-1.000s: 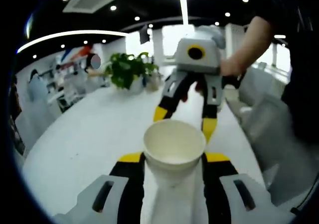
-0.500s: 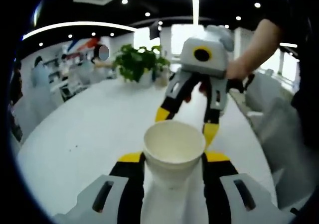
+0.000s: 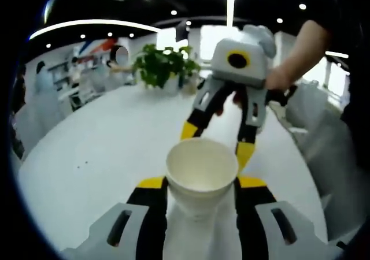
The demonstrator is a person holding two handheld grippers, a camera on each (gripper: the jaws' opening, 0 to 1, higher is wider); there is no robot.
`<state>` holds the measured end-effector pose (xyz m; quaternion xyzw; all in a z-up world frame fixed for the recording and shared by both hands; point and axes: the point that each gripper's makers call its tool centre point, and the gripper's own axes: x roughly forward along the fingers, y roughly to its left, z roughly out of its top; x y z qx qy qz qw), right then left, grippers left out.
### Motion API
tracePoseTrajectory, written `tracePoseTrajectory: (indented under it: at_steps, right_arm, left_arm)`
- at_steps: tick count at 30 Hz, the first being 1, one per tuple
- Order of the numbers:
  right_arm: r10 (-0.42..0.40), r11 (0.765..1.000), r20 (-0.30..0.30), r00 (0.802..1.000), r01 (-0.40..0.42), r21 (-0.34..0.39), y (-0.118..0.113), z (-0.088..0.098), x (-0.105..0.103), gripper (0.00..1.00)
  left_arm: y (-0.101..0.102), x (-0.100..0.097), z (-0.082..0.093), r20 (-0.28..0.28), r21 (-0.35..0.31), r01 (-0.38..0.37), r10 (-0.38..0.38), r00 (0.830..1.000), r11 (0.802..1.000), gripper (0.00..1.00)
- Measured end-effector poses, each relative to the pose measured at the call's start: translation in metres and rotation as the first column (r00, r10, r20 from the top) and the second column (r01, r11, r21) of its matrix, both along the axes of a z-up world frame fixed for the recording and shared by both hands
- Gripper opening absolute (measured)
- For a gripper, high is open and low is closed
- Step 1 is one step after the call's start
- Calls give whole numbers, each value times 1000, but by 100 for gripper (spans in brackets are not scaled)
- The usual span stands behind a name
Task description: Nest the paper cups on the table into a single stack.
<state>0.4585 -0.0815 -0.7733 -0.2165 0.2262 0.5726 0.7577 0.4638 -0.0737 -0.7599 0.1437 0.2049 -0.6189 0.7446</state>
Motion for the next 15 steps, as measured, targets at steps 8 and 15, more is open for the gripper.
tracePoseTrajectory:
  at_steps: [8,15]
  right_arm:
    - [-26,999,-23,999,27,25,-1,1,2,37]
    - [-43,999,-30,999,44,31,-1,-1,1,40]
  left_arm:
    - [1,4,-1,-13,-1,-25,25,1000,1000,46]
    - [3,6,-2,18,19,-20,19,1000,1000,47]
